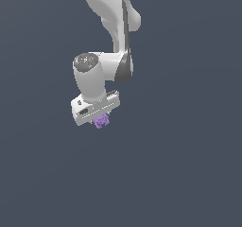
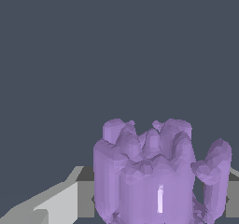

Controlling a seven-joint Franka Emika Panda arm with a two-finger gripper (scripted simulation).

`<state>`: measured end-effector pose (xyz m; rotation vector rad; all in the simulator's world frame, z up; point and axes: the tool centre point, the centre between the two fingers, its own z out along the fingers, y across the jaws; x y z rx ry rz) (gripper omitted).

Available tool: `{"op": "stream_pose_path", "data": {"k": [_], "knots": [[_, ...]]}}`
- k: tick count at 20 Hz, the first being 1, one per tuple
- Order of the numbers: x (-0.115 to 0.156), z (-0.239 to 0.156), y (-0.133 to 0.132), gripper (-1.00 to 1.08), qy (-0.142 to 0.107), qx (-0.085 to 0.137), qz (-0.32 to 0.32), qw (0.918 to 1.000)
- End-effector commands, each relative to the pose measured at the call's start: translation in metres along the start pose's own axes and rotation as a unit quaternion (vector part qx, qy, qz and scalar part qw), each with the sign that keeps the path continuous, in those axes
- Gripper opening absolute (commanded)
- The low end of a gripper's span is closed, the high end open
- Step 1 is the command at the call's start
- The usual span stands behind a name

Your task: Pick up the object and move it to a goal position.

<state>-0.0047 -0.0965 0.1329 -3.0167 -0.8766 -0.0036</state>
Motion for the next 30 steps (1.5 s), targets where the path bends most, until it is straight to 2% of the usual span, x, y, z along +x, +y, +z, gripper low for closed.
{"op": "stream_pose_path", "data": {"k": [1,15,22,30], "knots": [[0.007,-0.013,0.014,-1.00,-0.001,0.001,0.000,1.0000],[0.041,-0.068,0.077,-1.00,-0.001,0.000,0.000,1.0000],[0.050,-0.081,0.092,-1.00,-0.001,0.000,0.000,1.0000],[0.054,-0.085,0.098,-1.00,-0.001,0.000,0.000,1.0000]]}}
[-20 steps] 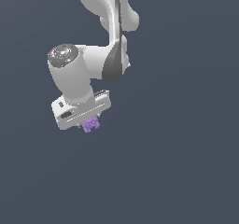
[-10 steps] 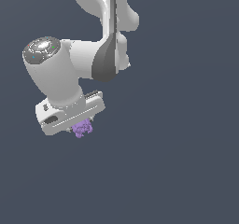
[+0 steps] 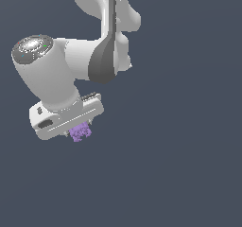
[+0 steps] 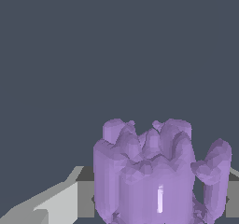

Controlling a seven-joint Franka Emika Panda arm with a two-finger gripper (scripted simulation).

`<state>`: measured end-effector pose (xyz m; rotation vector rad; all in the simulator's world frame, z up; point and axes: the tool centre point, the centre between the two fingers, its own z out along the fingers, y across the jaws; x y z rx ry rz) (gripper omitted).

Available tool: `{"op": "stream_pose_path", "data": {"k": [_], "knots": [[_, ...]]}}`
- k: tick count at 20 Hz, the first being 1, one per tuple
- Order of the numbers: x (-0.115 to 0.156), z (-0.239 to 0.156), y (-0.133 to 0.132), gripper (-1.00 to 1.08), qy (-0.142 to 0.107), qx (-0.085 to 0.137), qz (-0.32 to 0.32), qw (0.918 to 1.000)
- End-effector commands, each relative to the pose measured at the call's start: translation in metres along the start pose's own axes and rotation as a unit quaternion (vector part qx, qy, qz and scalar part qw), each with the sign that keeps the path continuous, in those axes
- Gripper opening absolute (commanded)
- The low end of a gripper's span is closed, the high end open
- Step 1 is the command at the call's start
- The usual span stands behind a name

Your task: Pick up the object and move it to a goal position.

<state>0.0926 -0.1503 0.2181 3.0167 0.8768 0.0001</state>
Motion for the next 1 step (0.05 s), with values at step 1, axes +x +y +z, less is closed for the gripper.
{"op": "stream_pose_path", "data": {"k": [1], "knots": [[0.0006,-0.0004,0.0006,-1.00,0.000,0.000,0.000,1.0000]]}}
